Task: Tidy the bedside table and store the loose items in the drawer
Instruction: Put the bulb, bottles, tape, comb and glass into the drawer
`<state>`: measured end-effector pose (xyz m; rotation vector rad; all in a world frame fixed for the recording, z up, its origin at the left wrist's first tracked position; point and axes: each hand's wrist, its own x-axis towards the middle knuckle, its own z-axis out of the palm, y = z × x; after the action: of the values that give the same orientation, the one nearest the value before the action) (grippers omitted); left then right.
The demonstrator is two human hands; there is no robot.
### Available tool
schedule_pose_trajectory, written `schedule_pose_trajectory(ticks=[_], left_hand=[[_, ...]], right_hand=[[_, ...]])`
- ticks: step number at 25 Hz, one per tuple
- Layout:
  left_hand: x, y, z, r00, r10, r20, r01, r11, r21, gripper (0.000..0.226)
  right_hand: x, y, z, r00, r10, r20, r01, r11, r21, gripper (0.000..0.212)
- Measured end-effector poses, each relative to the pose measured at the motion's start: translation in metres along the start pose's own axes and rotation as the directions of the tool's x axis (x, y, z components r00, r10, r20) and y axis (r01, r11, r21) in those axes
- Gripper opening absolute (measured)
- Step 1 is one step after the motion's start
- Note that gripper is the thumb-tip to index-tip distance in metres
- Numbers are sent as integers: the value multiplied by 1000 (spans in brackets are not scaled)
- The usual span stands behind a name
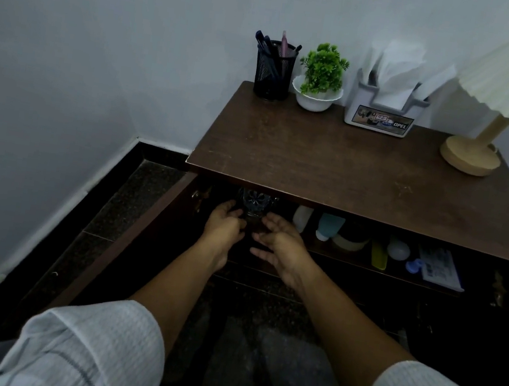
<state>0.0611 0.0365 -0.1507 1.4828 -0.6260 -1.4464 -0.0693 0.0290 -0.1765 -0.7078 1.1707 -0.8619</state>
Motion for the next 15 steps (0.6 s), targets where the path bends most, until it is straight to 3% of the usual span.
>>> schedule_pose_trajectory(ticks=[5,9,12,15], left_hand=[[-38,24,-15,998,51,-25,-39,934,355,48],[-82,58,-46,982,187,38,-169,762,625,38],[-118,82,-81,951,305,60,-257,662,705,33],[-145,90,-122,932,362,19,-266,647,715,24]], right_hand=[[-33,-10,16,1000,27,3,-27,989,-143,58],[-71,-27,35,999,22,37,-13,970,-243,44],[-99,-37,51,997,41,60,-22,958,-287,39],[-127,-37,65,991,77,113,-37,944,-327,36]])
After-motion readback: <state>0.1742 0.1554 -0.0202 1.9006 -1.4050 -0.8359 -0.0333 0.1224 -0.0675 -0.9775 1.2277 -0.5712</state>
